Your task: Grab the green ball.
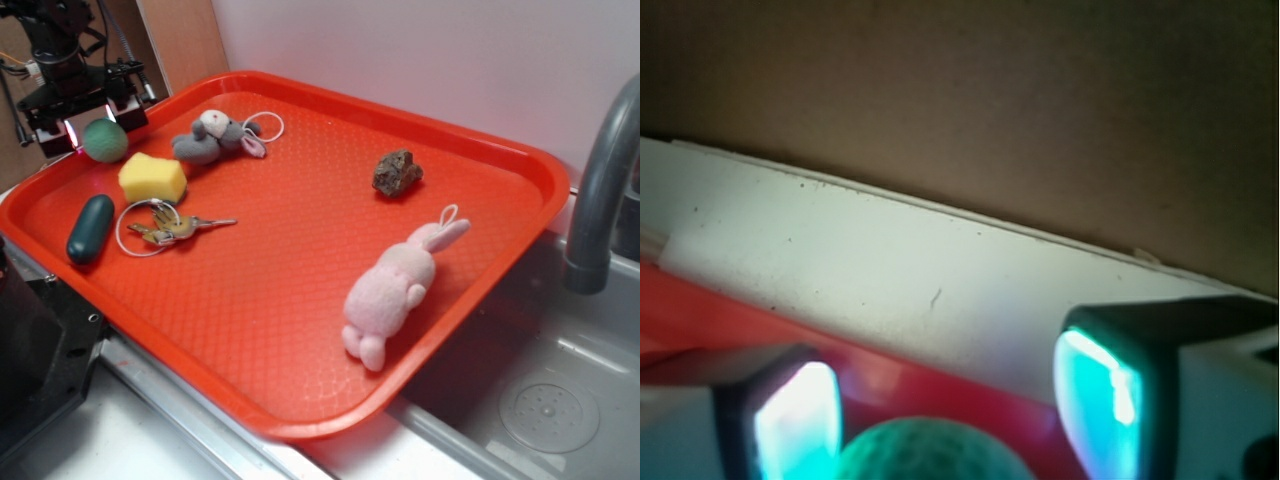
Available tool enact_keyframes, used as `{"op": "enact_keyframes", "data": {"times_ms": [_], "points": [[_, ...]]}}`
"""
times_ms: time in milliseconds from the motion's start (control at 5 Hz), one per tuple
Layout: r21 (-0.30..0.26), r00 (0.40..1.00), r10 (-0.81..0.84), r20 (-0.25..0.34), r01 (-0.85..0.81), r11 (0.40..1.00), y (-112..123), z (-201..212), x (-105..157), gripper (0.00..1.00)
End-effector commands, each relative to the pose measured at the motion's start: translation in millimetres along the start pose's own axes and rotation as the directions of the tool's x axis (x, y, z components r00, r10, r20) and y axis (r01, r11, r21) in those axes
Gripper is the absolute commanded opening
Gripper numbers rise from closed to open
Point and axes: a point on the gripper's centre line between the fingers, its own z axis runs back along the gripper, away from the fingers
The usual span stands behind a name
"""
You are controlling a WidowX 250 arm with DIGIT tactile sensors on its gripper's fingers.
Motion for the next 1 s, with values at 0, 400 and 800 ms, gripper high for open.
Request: {"op": "enact_keyframes", "data": {"times_ms": [0,400,800], "points": [[0.021,0.992,0.025,-0.120,-0.022,1.000,16,37,-14,0.00],[-0.044,0.993,0.019,-0.116,-0.024,0.999,26,121,-33,0.00],[-0.221,0.936,-0.347,-0.064,0.326,0.919,3,168,-61,0.00]]}}
